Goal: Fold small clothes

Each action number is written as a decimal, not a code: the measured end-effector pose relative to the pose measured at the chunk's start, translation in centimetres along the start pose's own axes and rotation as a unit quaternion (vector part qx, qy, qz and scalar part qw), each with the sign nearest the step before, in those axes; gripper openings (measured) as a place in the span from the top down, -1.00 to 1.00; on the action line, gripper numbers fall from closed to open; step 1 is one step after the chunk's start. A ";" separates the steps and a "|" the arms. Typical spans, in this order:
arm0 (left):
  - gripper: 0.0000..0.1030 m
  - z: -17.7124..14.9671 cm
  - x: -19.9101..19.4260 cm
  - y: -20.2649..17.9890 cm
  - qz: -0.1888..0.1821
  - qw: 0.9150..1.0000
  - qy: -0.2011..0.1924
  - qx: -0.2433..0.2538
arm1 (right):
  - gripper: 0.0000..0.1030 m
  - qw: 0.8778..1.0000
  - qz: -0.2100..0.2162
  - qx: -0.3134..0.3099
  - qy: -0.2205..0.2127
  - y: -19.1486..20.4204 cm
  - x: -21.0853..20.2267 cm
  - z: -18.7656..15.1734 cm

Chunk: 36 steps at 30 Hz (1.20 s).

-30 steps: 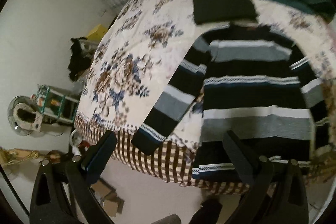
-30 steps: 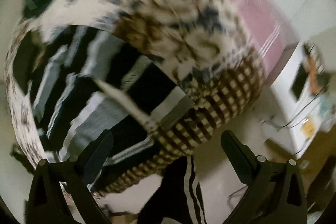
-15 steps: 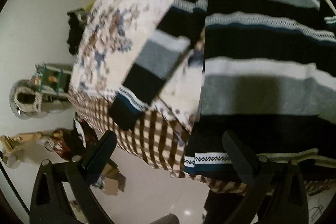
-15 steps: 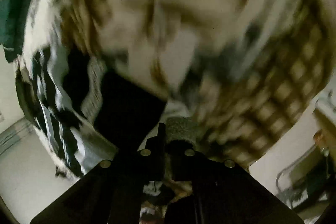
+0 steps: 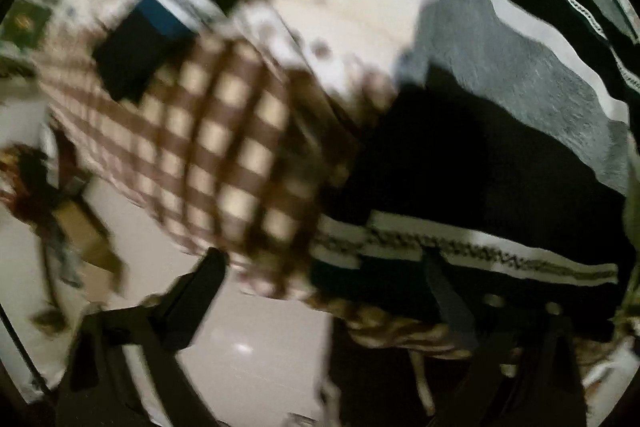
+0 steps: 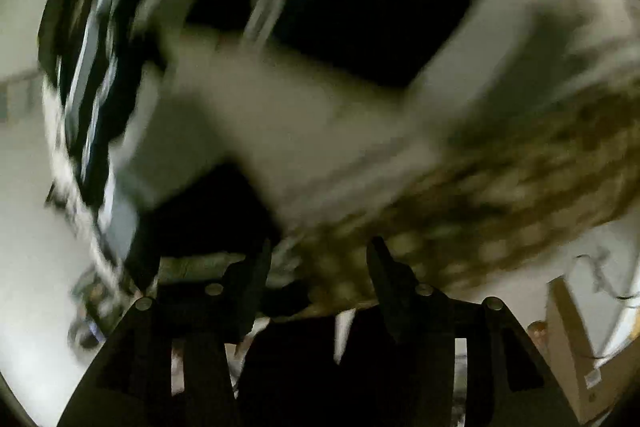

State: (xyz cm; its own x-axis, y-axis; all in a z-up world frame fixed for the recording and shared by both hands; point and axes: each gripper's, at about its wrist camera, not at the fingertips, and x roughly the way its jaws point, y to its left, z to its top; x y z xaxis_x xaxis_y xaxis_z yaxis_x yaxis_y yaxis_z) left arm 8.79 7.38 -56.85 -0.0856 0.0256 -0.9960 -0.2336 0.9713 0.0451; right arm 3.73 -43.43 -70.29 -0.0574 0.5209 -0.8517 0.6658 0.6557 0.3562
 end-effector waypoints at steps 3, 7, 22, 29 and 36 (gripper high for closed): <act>0.46 -0.2 1.7 -1.3 -0.037 0.999 0.013 0.008 | -0.01 0.999 0.012 -0.006 0.042 2.7 4.6 -0.9; 0.78 -0.4 0.2 -1.0 -0.056 0.998 -0.016 -0.012 | 0.84 0.999 -0.029 -0.009 0.034 4.0 6.8 -2.2; 0.65 -1.1 0.0 3.0 -0.125 0.992 -0.011 -0.021 | 0.76 0.984 -0.164 -0.061 0.033 5.9 6.8 -0.8; -0.35 0.0 -6.1 -1.2 -0.041 0.995 -0.079 0.041 | -0.09 0.994 0.011 0.089 -0.062 0.9 -1.1 1.3; -0.58 4.3 -5.2 -8.1 -0.034 0.988 -0.119 0.088 | -0.24 0.941 0.006 0.223 -0.255 -10.1 -9.4 4.3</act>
State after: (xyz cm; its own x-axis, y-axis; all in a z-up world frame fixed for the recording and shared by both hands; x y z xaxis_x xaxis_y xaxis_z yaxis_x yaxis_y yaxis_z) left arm 15.31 0.37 -52.39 0.1598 -0.0072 -0.9871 -0.0561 0.9983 -0.0164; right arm 0.73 -57.27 -67.50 0.2403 0.1229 -0.9629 0.9169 0.2970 0.2667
